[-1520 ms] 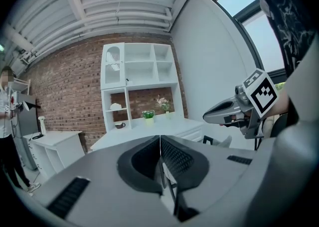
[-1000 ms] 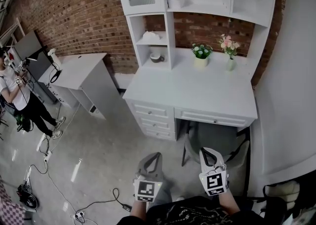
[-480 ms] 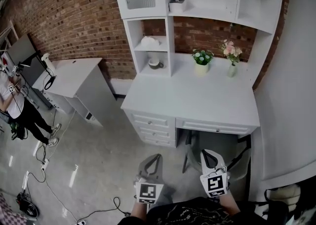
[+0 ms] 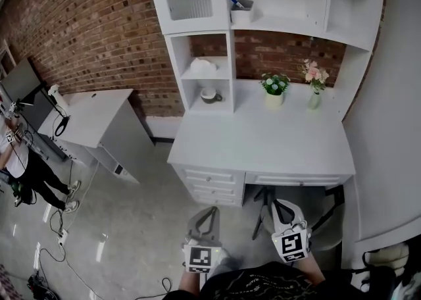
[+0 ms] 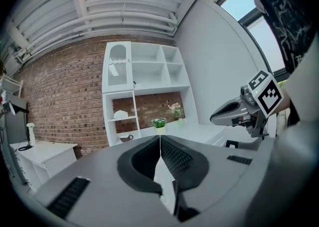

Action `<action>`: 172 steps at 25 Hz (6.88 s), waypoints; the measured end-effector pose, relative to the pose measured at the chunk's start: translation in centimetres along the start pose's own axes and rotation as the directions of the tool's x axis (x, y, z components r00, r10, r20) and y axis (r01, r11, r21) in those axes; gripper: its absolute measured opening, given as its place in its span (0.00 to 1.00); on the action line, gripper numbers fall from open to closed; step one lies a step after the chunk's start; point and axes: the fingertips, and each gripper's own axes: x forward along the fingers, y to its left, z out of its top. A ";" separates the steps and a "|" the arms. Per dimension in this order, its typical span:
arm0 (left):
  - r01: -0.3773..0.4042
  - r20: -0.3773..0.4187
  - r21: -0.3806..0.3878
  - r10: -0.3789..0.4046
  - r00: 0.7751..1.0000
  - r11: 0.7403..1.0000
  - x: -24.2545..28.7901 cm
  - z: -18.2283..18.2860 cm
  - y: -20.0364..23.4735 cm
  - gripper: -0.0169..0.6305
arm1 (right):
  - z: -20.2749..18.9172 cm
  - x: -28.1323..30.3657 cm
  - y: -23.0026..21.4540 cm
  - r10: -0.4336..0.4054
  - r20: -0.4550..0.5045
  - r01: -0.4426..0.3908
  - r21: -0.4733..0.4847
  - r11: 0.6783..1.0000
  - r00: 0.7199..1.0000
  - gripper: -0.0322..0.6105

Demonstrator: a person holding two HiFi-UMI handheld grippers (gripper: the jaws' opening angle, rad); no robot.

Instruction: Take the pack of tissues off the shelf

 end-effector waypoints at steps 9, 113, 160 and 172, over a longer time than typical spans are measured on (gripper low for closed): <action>0.045 0.015 0.059 -0.046 0.999 0.997 3.9 -0.6 5.7 0.04 | 1.7 5.5 -0.3 -0.098 0.009 0.097 0.017 0.995 0.995 0.06; 0.121 -0.029 -0.034 -0.122 0.992 0.992 36.5 -3.2 31.2 0.04 | 14.8 49.0 -12.7 0.007 0.147 -0.055 0.321 0.945 0.989 0.44; 0.240 -0.124 -0.073 -0.248 0.961 0.968 38.9 -6.5 32.7 0.04 | 20.2 62.3 -15.1 -0.045 -0.183 0.080 0.187 0.979 0.982 0.64; 0.224 -0.127 -0.067 -0.231 0.965 0.972 38.7 -6.6 33.2 0.04 | 20.9 62.3 -15.0 -0.068 -0.142 0.086 0.123 0.989 0.988 0.49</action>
